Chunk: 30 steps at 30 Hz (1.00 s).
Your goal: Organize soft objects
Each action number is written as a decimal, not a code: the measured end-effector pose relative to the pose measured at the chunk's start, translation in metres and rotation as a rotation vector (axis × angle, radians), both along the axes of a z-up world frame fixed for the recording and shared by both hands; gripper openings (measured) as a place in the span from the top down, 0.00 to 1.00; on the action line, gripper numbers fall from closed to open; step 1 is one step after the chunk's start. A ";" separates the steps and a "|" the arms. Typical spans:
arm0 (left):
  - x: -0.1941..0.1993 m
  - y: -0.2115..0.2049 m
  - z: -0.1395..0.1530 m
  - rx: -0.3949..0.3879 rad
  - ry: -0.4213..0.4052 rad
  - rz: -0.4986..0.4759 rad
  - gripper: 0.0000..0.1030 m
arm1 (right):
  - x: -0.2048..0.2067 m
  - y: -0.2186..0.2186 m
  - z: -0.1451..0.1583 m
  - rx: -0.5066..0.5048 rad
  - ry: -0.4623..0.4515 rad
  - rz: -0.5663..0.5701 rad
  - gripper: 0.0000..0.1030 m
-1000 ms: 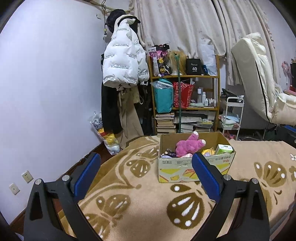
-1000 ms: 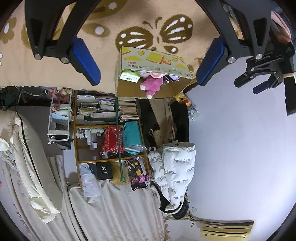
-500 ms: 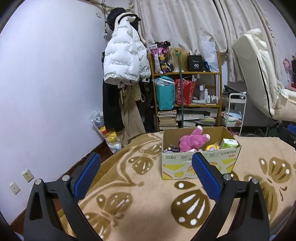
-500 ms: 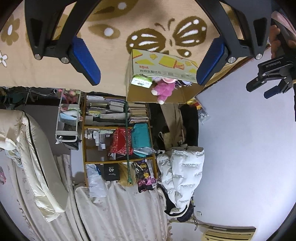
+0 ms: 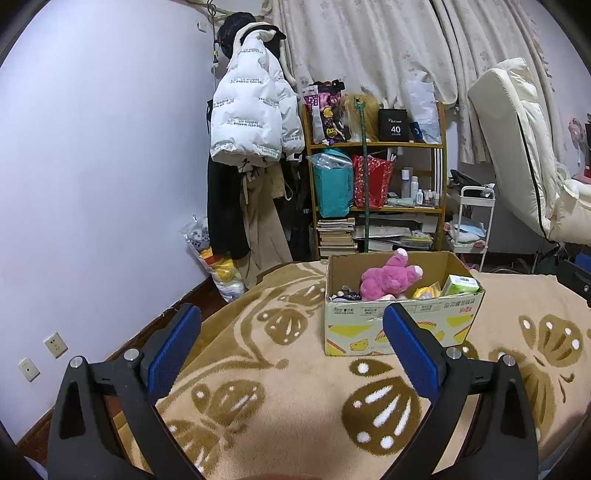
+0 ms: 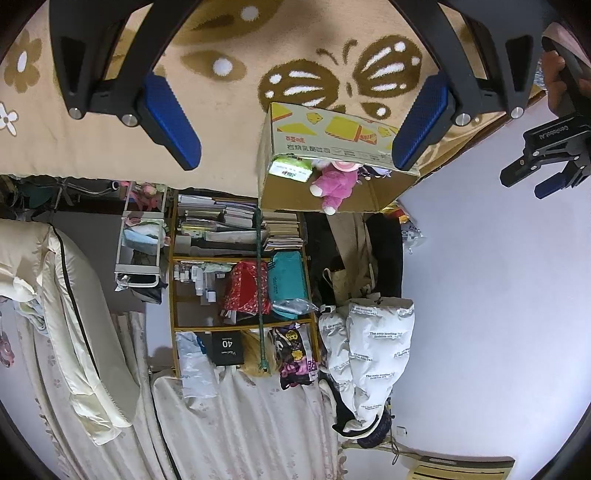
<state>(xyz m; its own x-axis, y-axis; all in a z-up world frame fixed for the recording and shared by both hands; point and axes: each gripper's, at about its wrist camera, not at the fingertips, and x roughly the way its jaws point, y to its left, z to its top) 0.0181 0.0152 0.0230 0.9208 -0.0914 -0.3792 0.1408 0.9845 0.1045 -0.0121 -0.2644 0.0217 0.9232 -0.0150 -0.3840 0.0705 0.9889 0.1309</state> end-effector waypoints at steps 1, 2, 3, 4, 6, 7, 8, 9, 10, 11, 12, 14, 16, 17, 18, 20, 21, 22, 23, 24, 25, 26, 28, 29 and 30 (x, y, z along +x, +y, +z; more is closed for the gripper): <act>-0.001 0.000 0.001 0.001 -0.004 0.001 0.05 | 0.001 -0.001 0.000 0.000 0.001 -0.002 0.00; -0.002 -0.001 0.001 0.001 -0.007 -0.001 0.05 | 0.000 -0.001 0.000 0.000 0.002 0.001 0.00; -0.003 -0.001 0.001 0.001 -0.009 -0.001 0.05 | 0.000 -0.001 0.000 0.000 0.002 0.002 0.00; -0.003 -0.001 0.002 0.001 -0.011 0.001 0.05 | 0.000 -0.001 0.000 -0.001 0.000 0.002 0.00; -0.004 -0.002 0.002 0.002 -0.010 0.001 0.05 | 0.000 -0.002 0.000 -0.001 0.001 0.002 0.00; -0.004 -0.001 0.002 0.001 -0.009 0.001 0.05 | 0.000 -0.003 0.000 -0.002 0.001 0.001 0.00; -0.004 -0.002 0.002 0.000 -0.010 0.000 0.05 | -0.001 -0.002 0.000 -0.001 0.000 0.001 0.00; -0.004 -0.002 0.002 -0.001 -0.008 0.000 0.05 | 0.000 -0.003 0.000 -0.001 0.000 0.000 0.00; -0.004 -0.002 0.002 0.000 -0.009 0.002 0.05 | 0.000 -0.003 0.000 -0.001 0.001 0.000 0.00; -0.004 -0.002 0.002 0.001 -0.010 0.001 0.05 | 0.000 -0.003 -0.001 -0.001 0.001 0.000 0.00; -0.004 -0.002 0.002 0.001 -0.009 0.000 0.05 | 0.000 -0.004 -0.001 0.000 0.001 -0.004 0.00; -0.004 -0.002 0.002 0.002 -0.011 0.001 0.05 | 0.000 -0.007 -0.003 0.002 0.003 -0.007 0.00; -0.004 -0.002 0.002 0.001 -0.008 -0.002 0.05 | -0.001 -0.011 -0.005 0.005 0.004 -0.008 0.00; -0.004 -0.002 0.002 0.003 -0.010 0.002 0.05 | 0.000 -0.010 -0.005 0.003 0.004 -0.007 0.00; -0.004 -0.002 0.001 0.003 -0.011 0.000 0.05 | 0.000 -0.009 -0.005 0.002 0.004 -0.008 0.00; -0.003 -0.002 0.002 0.002 -0.008 0.001 0.05 | 0.000 -0.009 -0.005 0.001 0.004 -0.009 0.00; -0.004 -0.003 0.001 0.004 -0.005 -0.002 0.05 | 0.000 -0.010 -0.005 0.000 0.004 -0.009 0.00; -0.004 -0.003 0.001 0.004 -0.005 -0.003 0.05 | 0.000 -0.009 -0.004 0.001 0.004 -0.009 0.00; -0.004 -0.003 0.000 0.006 -0.004 -0.004 0.05 | 0.000 -0.010 -0.004 0.000 0.004 -0.010 0.00; -0.005 -0.003 0.000 0.009 -0.005 -0.004 0.05 | -0.001 -0.011 -0.006 0.001 0.003 -0.012 0.00; -0.005 -0.003 0.000 0.008 -0.005 -0.005 0.05 | -0.002 -0.014 -0.007 0.002 0.003 -0.012 0.00; -0.005 -0.003 0.000 0.005 -0.005 -0.004 0.05 | -0.001 -0.012 -0.006 0.001 0.003 -0.012 0.00; -0.005 -0.003 0.000 0.005 -0.005 -0.006 0.05 | -0.002 -0.014 -0.007 0.002 0.004 -0.013 0.00; -0.005 -0.004 0.000 0.006 -0.003 -0.004 0.05 | -0.002 -0.014 -0.007 0.002 0.003 -0.013 0.00; -0.005 -0.004 0.000 0.005 -0.003 -0.003 0.05 | -0.002 -0.015 -0.007 0.001 0.003 -0.013 0.00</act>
